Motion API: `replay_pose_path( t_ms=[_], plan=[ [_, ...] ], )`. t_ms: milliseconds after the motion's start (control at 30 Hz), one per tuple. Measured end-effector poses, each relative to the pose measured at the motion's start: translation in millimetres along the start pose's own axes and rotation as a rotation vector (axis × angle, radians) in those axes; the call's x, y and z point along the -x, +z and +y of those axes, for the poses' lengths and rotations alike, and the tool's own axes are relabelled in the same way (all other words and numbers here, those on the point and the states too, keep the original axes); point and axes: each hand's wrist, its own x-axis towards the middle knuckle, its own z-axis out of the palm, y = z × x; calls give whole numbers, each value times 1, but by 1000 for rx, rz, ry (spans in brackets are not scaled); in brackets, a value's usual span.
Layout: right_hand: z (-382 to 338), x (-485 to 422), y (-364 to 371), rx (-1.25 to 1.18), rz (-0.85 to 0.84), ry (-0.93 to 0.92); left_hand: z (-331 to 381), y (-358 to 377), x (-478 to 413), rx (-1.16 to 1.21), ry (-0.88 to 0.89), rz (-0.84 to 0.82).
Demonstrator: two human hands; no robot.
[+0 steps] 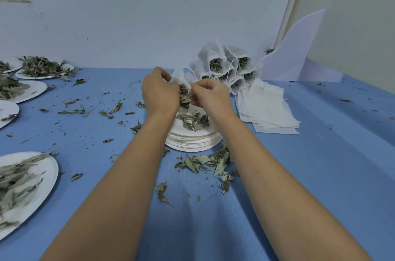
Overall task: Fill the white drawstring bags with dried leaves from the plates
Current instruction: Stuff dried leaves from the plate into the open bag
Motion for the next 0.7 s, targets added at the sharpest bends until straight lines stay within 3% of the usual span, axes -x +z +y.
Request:
replay_pose_path(
  t_ms=[233,367,600,700],
  plan=[
    [1,-2,-3,-165,31,90,6,-14,-1,357,-318,-309],
    [-3,-3,-6,-273,40,129,1,-23,4,217,-137,-494],
    [-7,0,-5,-420,6,208,-7,-15,8,-5,122,-346],
    [-8,0,-5,-336,3,216,-8,-13,8,-21,151,-236]
  ],
)
